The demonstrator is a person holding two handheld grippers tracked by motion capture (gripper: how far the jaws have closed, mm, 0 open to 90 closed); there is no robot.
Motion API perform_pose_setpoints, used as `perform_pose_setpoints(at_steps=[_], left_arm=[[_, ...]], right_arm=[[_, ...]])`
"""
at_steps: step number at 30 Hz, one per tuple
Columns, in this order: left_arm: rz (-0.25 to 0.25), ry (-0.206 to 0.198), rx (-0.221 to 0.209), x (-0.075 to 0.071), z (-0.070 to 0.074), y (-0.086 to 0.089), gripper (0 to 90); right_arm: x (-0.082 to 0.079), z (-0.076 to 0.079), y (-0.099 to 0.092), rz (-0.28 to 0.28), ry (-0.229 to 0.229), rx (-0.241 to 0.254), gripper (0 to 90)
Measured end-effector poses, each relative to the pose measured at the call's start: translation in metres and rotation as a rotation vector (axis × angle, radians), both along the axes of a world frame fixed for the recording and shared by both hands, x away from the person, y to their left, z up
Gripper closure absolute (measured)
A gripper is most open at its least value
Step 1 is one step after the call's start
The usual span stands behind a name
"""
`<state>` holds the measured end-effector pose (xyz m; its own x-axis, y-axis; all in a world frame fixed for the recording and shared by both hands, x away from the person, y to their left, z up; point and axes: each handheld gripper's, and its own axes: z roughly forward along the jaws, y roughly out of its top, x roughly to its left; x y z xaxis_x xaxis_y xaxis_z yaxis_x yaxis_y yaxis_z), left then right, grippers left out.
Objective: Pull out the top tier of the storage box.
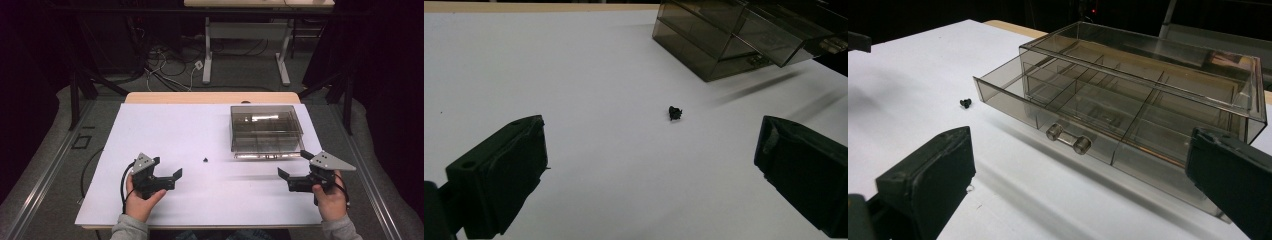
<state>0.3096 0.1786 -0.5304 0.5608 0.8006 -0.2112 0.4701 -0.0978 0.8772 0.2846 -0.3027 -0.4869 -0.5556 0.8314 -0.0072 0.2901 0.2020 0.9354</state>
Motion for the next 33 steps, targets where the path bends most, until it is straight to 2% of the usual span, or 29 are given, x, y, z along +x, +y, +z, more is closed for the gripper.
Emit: perform_pose_setpoints(at_steps=[8,12,15,17,24,27,28,33], left_arm=[[-0.004,-0.022,0.002,-0.002,0.008,-0.005,0.8],[-0.013,-0.028,0.009,-0.002,0.012,-0.010,0.8],[-0.022,-0.012,0.001,0.001,0.015,-0.016,0.8],[-0.024,-0.008,0.010,0.004,0.017,-0.020,0.8],[-0.028,-0.022,0.018,0.010,0.031,-0.037,1.9],[-0.039,-0.032,0.023,0.013,0.038,-0.045,2.3],[-0.043,-0.031,0.028,0.014,0.040,-0.047,2.9],[-0.042,-0.033,0.045,0.022,0.051,-0.059,8.0]], right_arm=[[-0.013,-0.008,-0.005,-0.028,0.013,0.013,0.0],[-0.018,-0.016,-0.006,-0.025,0.033,0.013,0.0],[-0.019,-0.022,-0.006,-0.028,0.036,0.028,0.0],[-0.019,-0.024,-0.007,-0.030,0.038,0.022,0.0],[-0.019,-0.028,-0.012,-0.032,0.030,0.011,0.0],[-0.022,-0.031,-0.012,-0.042,0.039,0.056,0.0],[-0.022,-0.033,-0.011,-0.040,0.045,0.057,0.0],[-0.023,-0.036,-0.003,-0.022,0.037,0.026,0.0]])
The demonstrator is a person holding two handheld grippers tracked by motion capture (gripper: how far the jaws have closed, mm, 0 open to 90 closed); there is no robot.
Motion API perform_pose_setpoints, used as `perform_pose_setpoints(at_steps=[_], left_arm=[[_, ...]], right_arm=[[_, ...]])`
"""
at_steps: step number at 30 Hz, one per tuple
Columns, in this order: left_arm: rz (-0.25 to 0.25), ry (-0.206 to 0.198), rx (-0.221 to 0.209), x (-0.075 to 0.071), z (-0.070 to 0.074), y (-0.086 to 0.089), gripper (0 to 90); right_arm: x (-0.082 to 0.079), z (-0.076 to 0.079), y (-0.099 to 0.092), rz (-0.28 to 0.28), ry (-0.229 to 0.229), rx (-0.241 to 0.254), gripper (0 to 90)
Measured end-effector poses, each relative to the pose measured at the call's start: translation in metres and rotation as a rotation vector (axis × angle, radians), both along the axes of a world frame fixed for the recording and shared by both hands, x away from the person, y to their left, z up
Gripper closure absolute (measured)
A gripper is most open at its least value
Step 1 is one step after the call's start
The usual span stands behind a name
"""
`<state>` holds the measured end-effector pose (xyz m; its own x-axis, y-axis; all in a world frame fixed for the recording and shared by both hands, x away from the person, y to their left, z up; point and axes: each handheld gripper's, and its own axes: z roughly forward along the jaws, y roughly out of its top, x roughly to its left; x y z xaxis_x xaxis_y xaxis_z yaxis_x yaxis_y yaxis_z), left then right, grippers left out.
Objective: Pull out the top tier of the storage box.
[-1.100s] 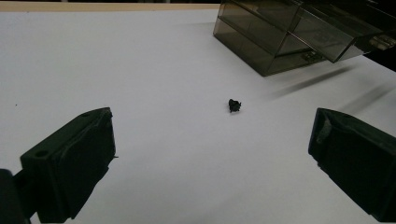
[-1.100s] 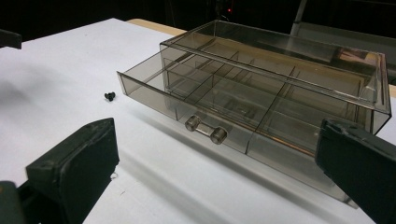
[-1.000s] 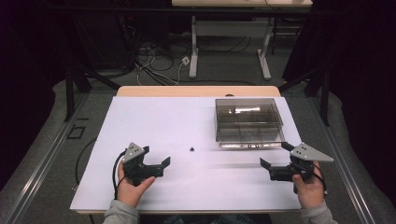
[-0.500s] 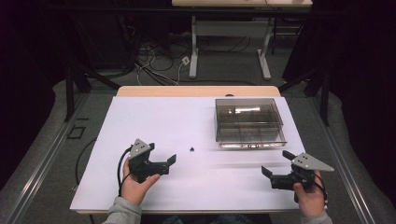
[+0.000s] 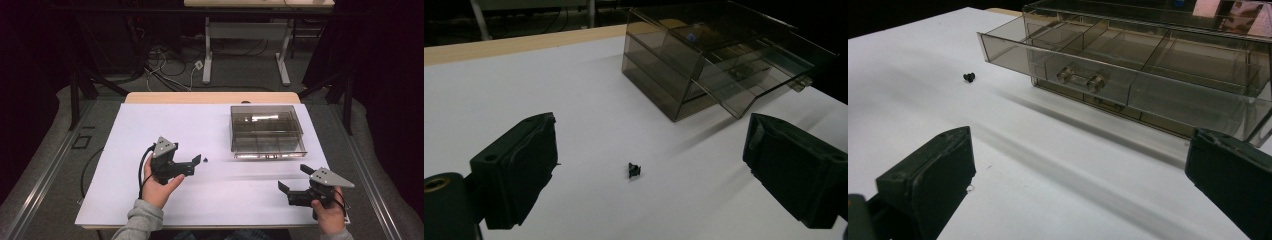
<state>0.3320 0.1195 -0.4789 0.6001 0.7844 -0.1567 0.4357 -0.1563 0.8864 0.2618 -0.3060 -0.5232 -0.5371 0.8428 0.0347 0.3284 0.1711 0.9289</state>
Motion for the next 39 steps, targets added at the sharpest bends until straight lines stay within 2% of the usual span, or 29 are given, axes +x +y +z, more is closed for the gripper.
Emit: perform_pose_setpoints(at_steps=[9,11,19,24,26,32,39], left_arm=[[0.020,0.017,-0.003,0.015,0.006,-0.011,10.7],[0.026,0.020,0.004,0.017,0.006,-0.012,15.4],[0.047,0.061,0.010,0.031,0.004,-0.020,16.3],[0.075,0.065,0.020,0.039,-0.001,-0.025,18.9],[0.076,0.087,0.019,0.043,-0.004,-0.027,19.2],[0.066,0.123,0.038,0.051,-0.015,-0.032,20.0],[0.076,0.174,0.029,0.058,-0.024,-0.033,20.1]], right_arm=[[0.000,-0.003,0.002,-0.006,0.004,-0.004,0.0],[0.000,-0.003,0.002,-0.008,0.003,0.004,0.0],[0.001,-0.005,-0.001,0.000,0.004,0.001,0.0],[0.002,-0.006,0.000,0.001,0.008,-0.002,0.0],[0.002,-0.006,0.000,0.008,0.007,-0.007,0.0],[0.003,-0.007,0.000,0.017,0.012,-0.001,0.0],[0.004,-0.009,-0.001,0.013,0.023,0.000,0.0]])
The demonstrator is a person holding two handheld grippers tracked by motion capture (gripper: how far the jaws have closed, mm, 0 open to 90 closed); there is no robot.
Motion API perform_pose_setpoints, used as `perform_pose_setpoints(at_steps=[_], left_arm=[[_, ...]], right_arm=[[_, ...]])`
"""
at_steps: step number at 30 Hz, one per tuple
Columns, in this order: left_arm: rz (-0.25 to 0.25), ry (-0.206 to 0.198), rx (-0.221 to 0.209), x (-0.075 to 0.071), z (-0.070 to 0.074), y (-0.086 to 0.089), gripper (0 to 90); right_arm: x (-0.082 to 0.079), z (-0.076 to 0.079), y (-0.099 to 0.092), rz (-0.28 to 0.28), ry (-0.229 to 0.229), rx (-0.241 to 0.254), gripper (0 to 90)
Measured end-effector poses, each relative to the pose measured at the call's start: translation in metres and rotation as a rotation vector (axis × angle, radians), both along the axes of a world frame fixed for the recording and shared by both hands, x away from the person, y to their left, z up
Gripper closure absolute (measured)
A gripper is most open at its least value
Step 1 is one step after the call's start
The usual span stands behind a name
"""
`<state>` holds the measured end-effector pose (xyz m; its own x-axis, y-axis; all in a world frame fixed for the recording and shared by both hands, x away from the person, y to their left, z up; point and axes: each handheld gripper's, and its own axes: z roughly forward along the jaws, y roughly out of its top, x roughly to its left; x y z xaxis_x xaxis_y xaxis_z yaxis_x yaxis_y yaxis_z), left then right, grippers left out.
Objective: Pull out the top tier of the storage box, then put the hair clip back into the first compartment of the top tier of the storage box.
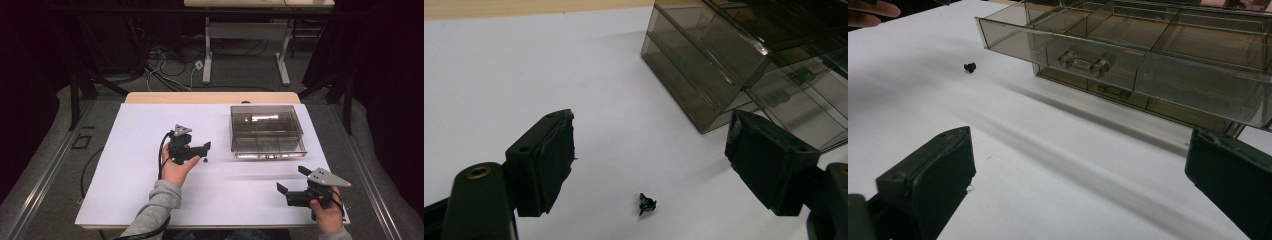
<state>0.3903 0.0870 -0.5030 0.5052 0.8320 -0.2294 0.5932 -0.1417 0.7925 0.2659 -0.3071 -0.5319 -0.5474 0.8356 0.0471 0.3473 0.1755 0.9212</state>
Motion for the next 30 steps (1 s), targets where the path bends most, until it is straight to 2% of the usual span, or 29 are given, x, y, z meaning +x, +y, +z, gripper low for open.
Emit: perform_pose_setpoints(at_steps=[5,6,7,10,18,26,28,29,30], left_arm=[[-0.001,0.023,0.006,0.004,-0.007,0.000,23.4],[-0.014,0.042,0.010,0.004,-0.007,0.001,24.9],[-0.007,0.031,0.007,0.004,-0.008,0.001,26.6],[0.000,0.047,-0.002,0.006,-0.011,0.001,27.8],[-0.013,0.077,0.044,0.008,-0.017,0.000,28.9],[-0.040,0.098,0.064,0.011,-0.027,-0.004,30.1],[-0.053,0.118,0.077,0.012,-0.028,-0.005,30.6],[-0.055,0.129,0.070,0.012,-0.029,-0.006,31.7],[-0.062,0.128,0.083,0.012,-0.029,-0.006,32.2]], right_arm=[[0.000,0.000,-0.001,0.004,0.005,-0.004,0.0],[0.000,-0.001,0.000,0.000,0.013,-0.003,0.0],[0.000,-0.001,0.000,-0.003,0.015,-0.001,0.0],[0.001,-0.002,0.000,0.002,0.020,0.002,0.0],[0.001,-0.002,0.000,0.002,0.020,0.002,0.0],[0.001,-0.002,-0.001,0.000,0.018,0.004,0.0],[0.001,-0.002,-0.001,0.002,0.022,0.002,0.0],[0.001,-0.002,-0.001,0.003,0.024,0.002,0.0],[0.001,-0.003,-0.001,0.002,0.027,0.005,0.0]])
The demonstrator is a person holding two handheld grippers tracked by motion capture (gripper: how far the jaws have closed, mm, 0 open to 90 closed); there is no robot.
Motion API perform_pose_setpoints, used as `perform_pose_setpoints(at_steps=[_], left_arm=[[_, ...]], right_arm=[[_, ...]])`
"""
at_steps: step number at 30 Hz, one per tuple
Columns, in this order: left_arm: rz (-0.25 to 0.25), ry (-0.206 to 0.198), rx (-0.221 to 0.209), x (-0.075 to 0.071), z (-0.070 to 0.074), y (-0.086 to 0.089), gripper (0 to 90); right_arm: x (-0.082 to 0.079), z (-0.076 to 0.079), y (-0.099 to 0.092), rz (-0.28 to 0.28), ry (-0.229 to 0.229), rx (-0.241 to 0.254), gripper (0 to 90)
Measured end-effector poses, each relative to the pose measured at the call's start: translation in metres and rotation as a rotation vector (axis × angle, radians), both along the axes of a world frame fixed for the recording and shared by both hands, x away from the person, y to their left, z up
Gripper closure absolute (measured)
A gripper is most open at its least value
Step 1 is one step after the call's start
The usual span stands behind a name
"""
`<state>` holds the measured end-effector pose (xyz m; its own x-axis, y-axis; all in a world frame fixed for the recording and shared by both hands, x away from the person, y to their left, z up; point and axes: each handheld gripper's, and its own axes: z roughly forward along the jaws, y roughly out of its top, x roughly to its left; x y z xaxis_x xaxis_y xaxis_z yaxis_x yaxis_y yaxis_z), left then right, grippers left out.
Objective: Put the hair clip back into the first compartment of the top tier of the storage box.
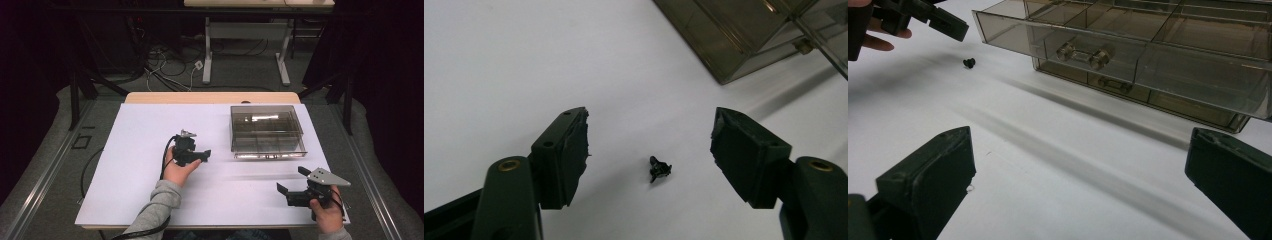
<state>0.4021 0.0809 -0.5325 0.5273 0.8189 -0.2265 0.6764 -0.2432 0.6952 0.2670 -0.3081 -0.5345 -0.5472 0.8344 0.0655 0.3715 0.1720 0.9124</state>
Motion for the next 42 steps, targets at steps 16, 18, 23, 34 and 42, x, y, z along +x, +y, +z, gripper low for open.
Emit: perform_pose_setpoints(at_steps=[16,18,23,34,42], left_arm=[[-0.019,0.095,0.003,0.003,-0.003,-0.008,47.8],[-0.019,0.115,0.003,0.004,-0.004,-0.007,50.4],[-0.013,0.133,0.007,0.005,-0.006,-0.007,55.1],[-0.009,0.159,0.011,0.005,-0.009,-0.013,64.5],[-0.001,0.168,0.025,0.006,-0.012,-0.015,68.0]], right_arm=[[0.001,-0.001,-0.001,0.005,0.005,0.002,0.0],[0.001,-0.001,-0.001,0.005,0.006,0.004,0.0],[0.001,-0.001,-0.001,0.007,0.004,0.004,0.0],[0.001,-0.002,-0.001,0.003,0.022,-0.001,0.0],[0.002,-0.002,-0.001,0.005,0.015,0.006,0.0]])
